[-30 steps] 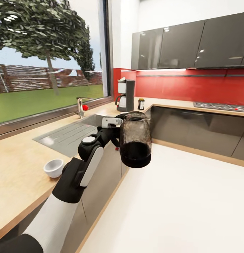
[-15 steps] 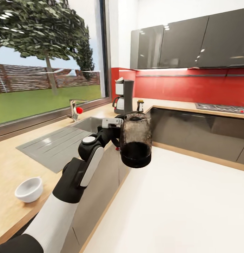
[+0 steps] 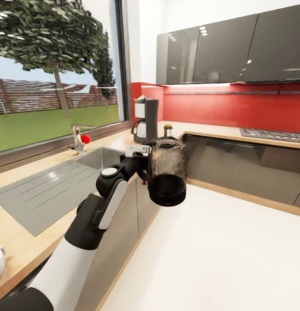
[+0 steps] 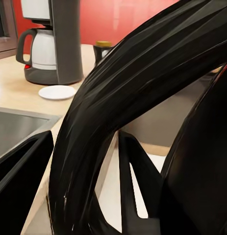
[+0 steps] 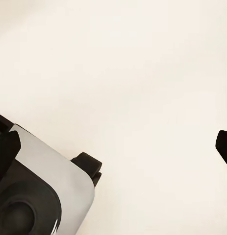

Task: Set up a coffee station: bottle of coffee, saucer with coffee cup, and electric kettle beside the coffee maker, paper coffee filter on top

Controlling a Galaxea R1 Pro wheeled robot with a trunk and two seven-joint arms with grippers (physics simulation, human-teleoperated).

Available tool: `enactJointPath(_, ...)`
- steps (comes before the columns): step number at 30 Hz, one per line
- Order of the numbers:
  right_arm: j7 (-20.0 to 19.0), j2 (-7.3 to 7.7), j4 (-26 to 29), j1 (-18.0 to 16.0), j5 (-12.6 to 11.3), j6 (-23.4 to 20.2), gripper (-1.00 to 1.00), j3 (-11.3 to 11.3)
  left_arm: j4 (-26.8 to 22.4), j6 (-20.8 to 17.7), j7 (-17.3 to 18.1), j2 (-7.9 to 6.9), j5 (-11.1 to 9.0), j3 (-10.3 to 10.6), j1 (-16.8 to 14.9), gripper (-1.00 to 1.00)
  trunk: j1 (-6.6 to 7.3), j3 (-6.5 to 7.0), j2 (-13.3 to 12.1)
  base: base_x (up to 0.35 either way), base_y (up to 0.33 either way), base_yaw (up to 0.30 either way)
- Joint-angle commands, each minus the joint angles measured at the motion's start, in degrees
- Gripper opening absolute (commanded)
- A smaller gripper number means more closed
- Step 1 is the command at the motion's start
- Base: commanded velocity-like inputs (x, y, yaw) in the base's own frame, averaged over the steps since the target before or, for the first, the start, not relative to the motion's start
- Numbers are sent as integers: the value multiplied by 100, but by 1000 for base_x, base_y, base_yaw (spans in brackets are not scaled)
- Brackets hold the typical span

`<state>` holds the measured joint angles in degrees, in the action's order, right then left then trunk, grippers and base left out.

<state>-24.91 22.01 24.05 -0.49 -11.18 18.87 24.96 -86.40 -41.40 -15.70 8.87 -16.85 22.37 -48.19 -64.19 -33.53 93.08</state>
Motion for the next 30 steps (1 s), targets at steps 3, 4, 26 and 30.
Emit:
enactJointPath(3,-14,5,-4,-4,-60,12,100,35,-2,-17,-56,1,-47,5,-7,-100,-3,-6,3,278,-187,0)
enactJointPath(4,-14,5,-4,-6,-60,12,100,35,-2,-17,-56,1,-47,5,-7,-100,-3,-6,3,278,-187,0)
enactJointPath(26,-8,5,-6,-10,-60,18,100,35,-6,-17,-56,1,-47,4,-7,-100,-3,-6,3,292,-154,0)
enactJointPath(30,-6,5,-6,-10,-60,20,100,35,-8,-17,-56,1,-47,4,-7,-100,-3,-6,3,315,-94,0)
